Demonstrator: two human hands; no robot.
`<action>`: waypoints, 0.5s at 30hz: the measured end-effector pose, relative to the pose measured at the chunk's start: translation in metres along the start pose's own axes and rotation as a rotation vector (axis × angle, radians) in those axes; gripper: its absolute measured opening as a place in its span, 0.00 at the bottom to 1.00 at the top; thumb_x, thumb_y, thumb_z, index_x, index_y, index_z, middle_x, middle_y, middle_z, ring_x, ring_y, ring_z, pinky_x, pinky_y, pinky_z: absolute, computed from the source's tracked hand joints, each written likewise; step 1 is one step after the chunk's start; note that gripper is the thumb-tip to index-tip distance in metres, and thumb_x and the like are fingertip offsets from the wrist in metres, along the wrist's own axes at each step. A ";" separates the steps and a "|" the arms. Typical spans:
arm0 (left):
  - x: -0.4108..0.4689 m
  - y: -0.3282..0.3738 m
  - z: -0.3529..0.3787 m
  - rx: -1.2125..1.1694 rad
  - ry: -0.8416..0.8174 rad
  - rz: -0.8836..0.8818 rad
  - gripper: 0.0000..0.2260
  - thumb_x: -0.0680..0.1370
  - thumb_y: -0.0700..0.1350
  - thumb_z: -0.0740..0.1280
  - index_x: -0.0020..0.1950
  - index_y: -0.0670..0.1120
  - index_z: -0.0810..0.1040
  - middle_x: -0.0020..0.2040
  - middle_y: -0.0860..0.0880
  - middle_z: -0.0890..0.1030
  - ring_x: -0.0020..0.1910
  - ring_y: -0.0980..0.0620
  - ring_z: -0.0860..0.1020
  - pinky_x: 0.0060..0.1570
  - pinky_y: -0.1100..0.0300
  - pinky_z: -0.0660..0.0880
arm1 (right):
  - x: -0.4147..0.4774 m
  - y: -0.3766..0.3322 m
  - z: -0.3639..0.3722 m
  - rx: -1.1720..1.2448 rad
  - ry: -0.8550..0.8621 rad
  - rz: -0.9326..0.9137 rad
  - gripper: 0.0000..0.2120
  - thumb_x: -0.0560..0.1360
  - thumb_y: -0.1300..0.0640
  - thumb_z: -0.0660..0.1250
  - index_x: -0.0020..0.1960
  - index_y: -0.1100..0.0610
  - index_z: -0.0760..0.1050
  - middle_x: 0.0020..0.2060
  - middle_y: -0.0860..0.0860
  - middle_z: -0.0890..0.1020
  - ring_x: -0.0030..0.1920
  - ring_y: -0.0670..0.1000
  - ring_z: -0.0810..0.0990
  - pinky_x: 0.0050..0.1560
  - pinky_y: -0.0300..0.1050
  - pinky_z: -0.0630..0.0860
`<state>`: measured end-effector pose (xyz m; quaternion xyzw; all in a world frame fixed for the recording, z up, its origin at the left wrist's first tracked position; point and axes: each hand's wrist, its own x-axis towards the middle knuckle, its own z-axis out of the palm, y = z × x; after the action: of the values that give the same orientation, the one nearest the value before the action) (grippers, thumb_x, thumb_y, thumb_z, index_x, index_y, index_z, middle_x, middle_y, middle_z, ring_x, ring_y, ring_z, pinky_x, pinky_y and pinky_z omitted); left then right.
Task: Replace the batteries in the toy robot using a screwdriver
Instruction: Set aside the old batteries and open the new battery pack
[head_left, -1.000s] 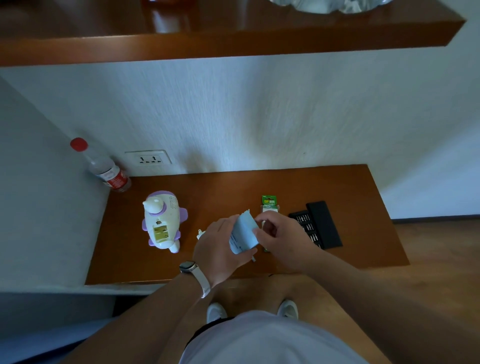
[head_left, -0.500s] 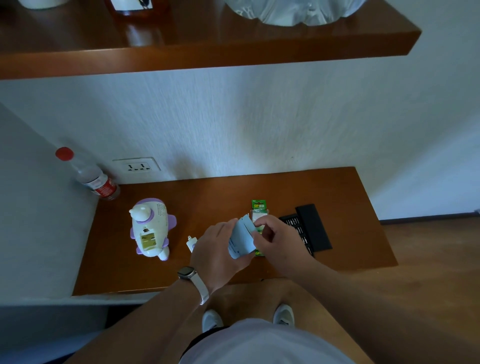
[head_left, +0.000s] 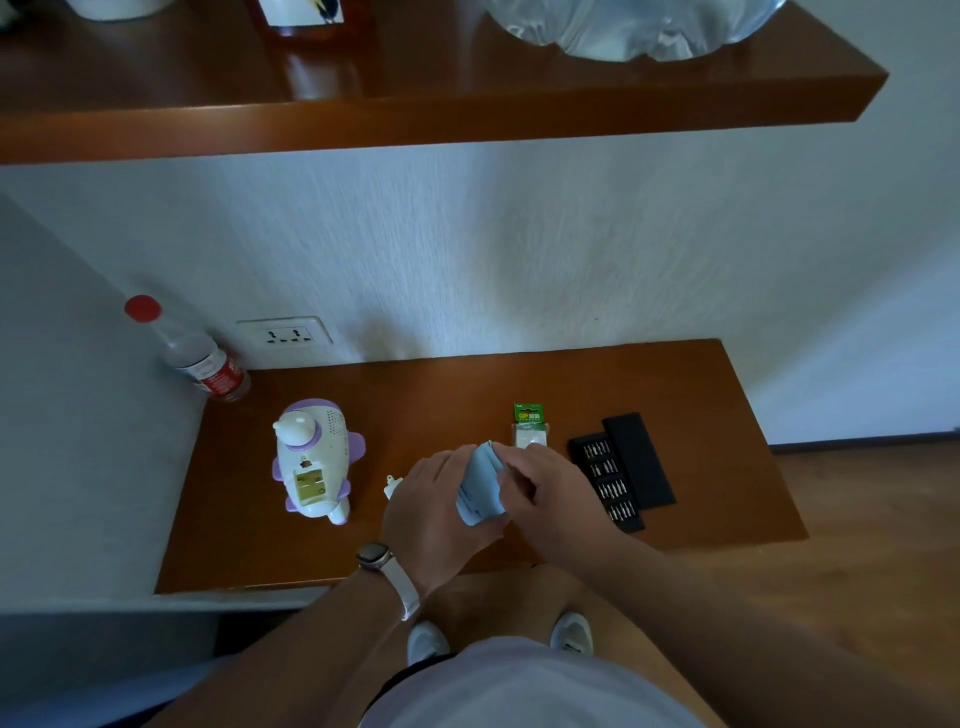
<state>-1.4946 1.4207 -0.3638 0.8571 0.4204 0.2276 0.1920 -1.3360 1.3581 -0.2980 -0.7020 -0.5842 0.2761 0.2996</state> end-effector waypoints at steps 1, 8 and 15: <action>-0.001 -0.001 -0.002 -0.012 -0.019 -0.011 0.37 0.73 0.73 0.60 0.64 0.43 0.77 0.54 0.44 0.84 0.49 0.47 0.83 0.48 0.58 0.79 | 0.001 -0.001 0.001 -0.030 -0.008 -0.014 0.19 0.81 0.54 0.61 0.71 0.52 0.71 0.42 0.43 0.72 0.43 0.40 0.73 0.40 0.31 0.69; 0.001 -0.008 -0.018 -0.035 -0.006 -0.050 0.36 0.71 0.70 0.63 0.66 0.43 0.76 0.54 0.46 0.83 0.51 0.49 0.82 0.50 0.63 0.73 | 0.012 -0.017 0.009 -0.049 -0.076 -0.079 0.16 0.81 0.55 0.61 0.68 0.54 0.74 0.45 0.47 0.73 0.45 0.45 0.73 0.40 0.31 0.70; 0.011 -0.024 -0.031 -0.133 -0.038 -0.111 0.39 0.69 0.73 0.62 0.69 0.47 0.72 0.58 0.50 0.80 0.54 0.56 0.77 0.54 0.66 0.72 | 0.022 -0.029 0.021 0.052 0.046 0.048 0.17 0.77 0.52 0.67 0.65 0.51 0.75 0.47 0.37 0.69 0.47 0.37 0.72 0.43 0.28 0.72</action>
<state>-1.5215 1.4475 -0.3481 0.8221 0.4474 0.2277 0.2687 -1.3665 1.3863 -0.2917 -0.7139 -0.5529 0.2819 0.3244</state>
